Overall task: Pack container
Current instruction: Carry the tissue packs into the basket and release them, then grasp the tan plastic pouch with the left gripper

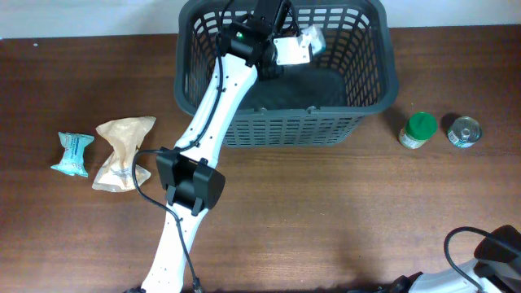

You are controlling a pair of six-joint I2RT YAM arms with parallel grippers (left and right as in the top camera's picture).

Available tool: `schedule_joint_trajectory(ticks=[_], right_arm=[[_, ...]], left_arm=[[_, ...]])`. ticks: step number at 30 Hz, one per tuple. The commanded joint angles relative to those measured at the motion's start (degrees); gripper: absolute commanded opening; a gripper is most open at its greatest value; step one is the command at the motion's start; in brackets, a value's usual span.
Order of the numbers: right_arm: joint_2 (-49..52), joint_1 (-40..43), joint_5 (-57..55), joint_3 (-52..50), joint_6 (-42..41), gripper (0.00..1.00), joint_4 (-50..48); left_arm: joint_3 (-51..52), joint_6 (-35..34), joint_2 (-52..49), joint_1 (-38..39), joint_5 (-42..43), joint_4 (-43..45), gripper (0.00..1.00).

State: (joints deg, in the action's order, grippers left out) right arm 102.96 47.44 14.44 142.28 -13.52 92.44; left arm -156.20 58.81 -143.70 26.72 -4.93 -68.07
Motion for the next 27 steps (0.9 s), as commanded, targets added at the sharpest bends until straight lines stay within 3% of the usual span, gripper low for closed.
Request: schedule_joint_trajectory(ticks=[1,4,8,19,23,25,27], right_arm=[[-0.26,0.22,0.31,-0.11,-0.28,0.99,-0.04],[-0.26,0.22,0.31,-0.11,-0.28,0.99,-0.04],[-0.26,0.22,0.31,-0.11,-0.28,0.99,-0.04],[-0.26,0.22,0.31,-0.11,-0.28,0.99,-0.04],[-0.26,0.22,0.31,-0.11,-0.28,0.99,-0.04],[-0.26,0.22,0.31,-0.11,-0.28,0.99,-0.04],[-0.26,0.22,0.31,-0.11,-0.28,0.99,-0.04]], left_arm=[[-0.22,-12.02,3.10,0.50,2.32,0.15,0.99],[-0.26,-18.12,7.74,0.11,2.32,-0.26,0.99],[-0.26,-19.89,17.11,-1.95,2.32,-1.49,0.99],[-0.24,-23.37,38.45,-18.73,2.10,-10.10,0.99],[0.39,-32.74,39.63,-28.63,2.14,-15.02,0.99],[4.63,-40.28,39.63,-34.27,2.16,-16.68,0.99],[9.27,-43.32,39.58,-37.35,2.21,-18.71,0.99]])
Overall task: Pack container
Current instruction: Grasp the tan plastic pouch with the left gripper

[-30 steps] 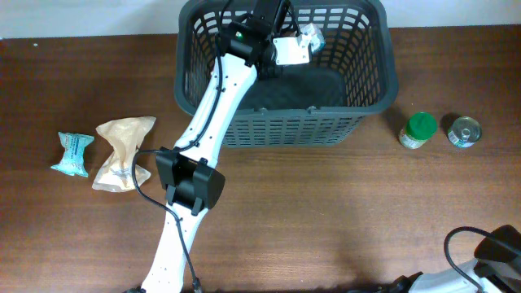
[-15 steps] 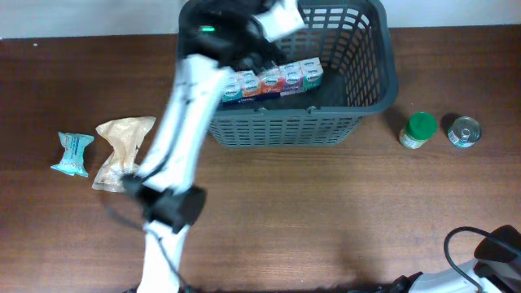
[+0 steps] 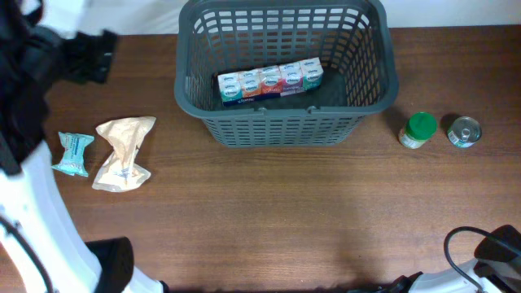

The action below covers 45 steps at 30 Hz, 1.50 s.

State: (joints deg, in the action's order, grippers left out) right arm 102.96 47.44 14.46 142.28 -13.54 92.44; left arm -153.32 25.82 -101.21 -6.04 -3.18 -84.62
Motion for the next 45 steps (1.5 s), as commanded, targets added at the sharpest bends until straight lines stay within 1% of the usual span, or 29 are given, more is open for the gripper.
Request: schedule_joint_trajectory(ticks=[1,3,5,12,15,18,25,32,36,38,40,41,42,44,45], right_arm=[[-0.26,0.22,0.28,-0.11,-0.26,0.99,-0.04],[-0.26,0.22,0.28,-0.11,-0.26,0.99,-0.04],[-0.26,0.22,0.28,-0.11,-0.26,0.99,-0.04],[-0.26,0.22,0.28,-0.11,-0.26,0.99,-0.04],[-0.26,0.22,0.28,-0.11,-0.26,0.99,-0.04],[-0.26,0.22,0.28,-0.11,-0.26,0.99,-0.04],[-0.26,0.22,0.28,-0.11,-0.26,0.99,-0.04],[-0.26,0.22,0.28,-0.11,-0.26,0.99,-0.04],[-0.26,0.22,0.28,-0.11,-0.26,0.99,-0.04],[-0.26,0.22,0.28,-0.11,-0.26,0.99,-0.04],[-0.26,0.22,0.28,-0.11,-0.26,0.99,-0.04],[-0.26,0.22,0.28,-0.11,-0.26,0.99,-0.04],[-0.26,0.22,0.28,-0.11,-0.26,0.99,-0.04],[-0.26,0.22,0.28,-0.11,-0.26,0.99,-0.04],[-0.26,0.22,0.28,-0.11,-0.26,0.99,-0.04]], left_arm=[[9.40,-11.34,-2.91,-5.81,0.66,-2.80,0.99],[17.86,-12.31,-2.91,-7.93,1.33,-2.93,0.99],[27.61,-12.28,-2.91,-9.14,1.49,-0.28,0.99],[59.08,-12.11,-3.72,-11.26,1.49,17.86,0.99],[66.31,-12.11,-5.07,-11.28,1.49,23.04,0.99],[69.31,-12.11,-7.13,-11.28,1.51,27.21,0.99],[69.33,-12.13,-12.37,-11.28,1.44,34.23,0.99],[69.33,-12.33,-18.12,-11.28,1.49,34.73,1.00],[69.33,-12.33,-19.43,-11.28,1.46,34.97,0.95],[69.33,-12.33,-19.89,-11.28,1.49,35.17,0.89],[69.33,-12.33,-20.33,-11.28,1.49,35.19,0.77],[69.33,-12.33,-20.39,-11.28,1.49,35.19,0.65],[69.33,-12.33,-20.39,-11.28,1.49,35.26,0.49],[69.09,-12.33,-20.39,-11.28,1.49,35.36,0.05],[68.61,-12.35,-20.39,-11.28,1.49,35.01,0.02]])
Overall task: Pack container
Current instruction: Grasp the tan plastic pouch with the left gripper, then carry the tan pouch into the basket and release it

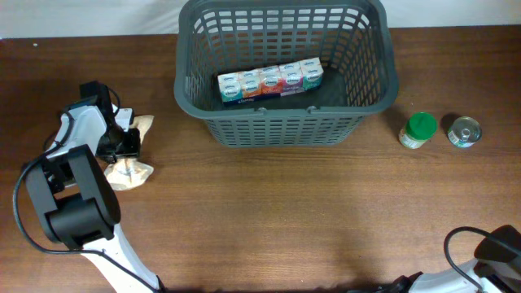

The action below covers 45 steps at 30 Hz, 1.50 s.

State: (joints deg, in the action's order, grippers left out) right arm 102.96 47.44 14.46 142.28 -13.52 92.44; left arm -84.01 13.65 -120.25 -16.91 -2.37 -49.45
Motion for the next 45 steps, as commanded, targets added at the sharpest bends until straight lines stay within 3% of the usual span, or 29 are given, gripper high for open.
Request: schedule_joint_trajectory(ticks=[1,8,14,18,22,25,35,40,45], right_arm=[[-0.26,0.22,0.28,-0.11,-0.31,0.99,-0.04],[-0.26,0.22,0.28,-0.11,-0.28,0.99,-0.04],[-0.26,0.22,0.28,-0.11,-0.28,0.99,-0.04],[-0.26,0.22,0.28,-0.11,-0.28,0.99,-0.04],[-0.26,0.22,0.28,-0.11,-0.28,0.99,-0.04],[-0.26,0.22,0.28,-0.11,-0.28,0.99,-0.04],[-0.26,0.22,0.28,-0.11,-0.28,0.99,-0.04],[-0.26,0.22,0.28,-0.11,-0.28,0.99,-0.04],[-0.26,0.22,0.28,-0.11,-0.28,0.99,-0.04]], left_arm=[[-1.44,-0.17,-1.36,-0.42,0.68,-0.90,0.02],[-15.43,-0.59,-1.33,-0.37,0.68,-12.70,0.02],[-41.55,-1.42,-1.22,-0.09,1.01,-24.79,0.02],[-59.32,-0.92,-1.22,1.90,7.28,-27.76,0.02],[-71.43,9.38,-1.22,6.03,20.63,-27.26,0.02],[-77.94,18.16,-1.22,11.17,22.73,-26.69,0.02],[-80.65,45.48,-2.62,32.98,22.05,-24.74,0.02],[-80.08,46.71,-7.48,40.19,16.52,-21.40,0.02],[-80.06,46.64,-14.84,43.63,16.55,-21.40,0.02]])
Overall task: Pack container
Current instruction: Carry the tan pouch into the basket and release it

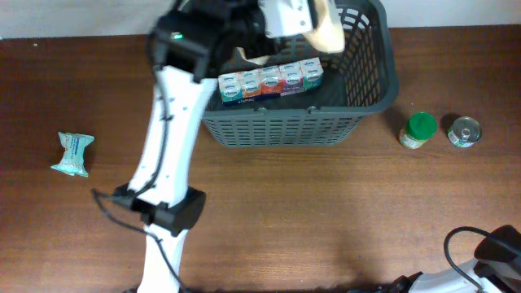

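The dark grey basket (370, 85) stands at the back of the table with a row of small cartons (269, 83) lying inside. My left gripper (305, 20) is high over the basket, shut on the tan crumpled packet (326, 28), which hangs above the cartons. On the table at the far left lies a teal wrapped packet (73, 154). A green-lidded jar (418, 130) and a tin can (465, 131) stand to the right of the basket. My right gripper is out of view; only its cable shows at the bottom right.
The left arm (167, 155) stretches from the front edge up across the table to the basket, its elbow (175, 210) low over the wood. The right arm's base and cable (488, 248) sit in the bottom right corner.
My left gripper was down at the tan packet on the left of the table. Now it holds that packet high over the basket, and the spot beside the teal packet is bare.
My left gripper was in the basket at the cartons. Then the cartons lay in the basket and the arm was swung out to the far left. Then the gripper was at the tan packet, and now it holds that packet over the basket.
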You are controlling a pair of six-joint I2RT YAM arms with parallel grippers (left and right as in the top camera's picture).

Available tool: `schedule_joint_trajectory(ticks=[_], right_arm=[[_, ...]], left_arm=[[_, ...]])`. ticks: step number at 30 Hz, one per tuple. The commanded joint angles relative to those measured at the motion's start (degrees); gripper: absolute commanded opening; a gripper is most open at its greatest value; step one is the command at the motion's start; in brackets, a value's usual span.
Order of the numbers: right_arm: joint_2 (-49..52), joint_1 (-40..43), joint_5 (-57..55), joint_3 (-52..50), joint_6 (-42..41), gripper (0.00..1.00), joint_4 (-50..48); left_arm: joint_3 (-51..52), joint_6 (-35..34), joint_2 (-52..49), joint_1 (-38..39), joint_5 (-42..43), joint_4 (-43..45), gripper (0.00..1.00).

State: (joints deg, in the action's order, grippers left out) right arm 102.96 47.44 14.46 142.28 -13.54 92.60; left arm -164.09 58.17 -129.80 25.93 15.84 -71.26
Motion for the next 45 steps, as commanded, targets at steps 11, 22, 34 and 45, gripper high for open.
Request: schedule_joint_trajectory(ticks=[11,22,34,45], right_arm=[[-0.26,0.22,0.28,-0.11,-0.26,0.99,-0.20],[-0.26,0.22,0.28,-0.11,-0.26,0.99,-0.20],[-0.26,0.22,0.28,-0.11,-0.26,0.99,-0.20],[-0.26,0.22,0.28,-0.11,-0.26,0.99,-0.20]], left_arm=[[0.02,-6.32,-17.46,5.77,-1.05,-2.16,0.02],[0.00,-10.36,-19.43,8.20,-1.68,-9.55,0.99],[-0.44,-25.99,-2.08,-1.49,-14.10,-8.63,0.99],[3.13,-31.78,18.56,-26.08,-11.61,-9.97,1.00]])
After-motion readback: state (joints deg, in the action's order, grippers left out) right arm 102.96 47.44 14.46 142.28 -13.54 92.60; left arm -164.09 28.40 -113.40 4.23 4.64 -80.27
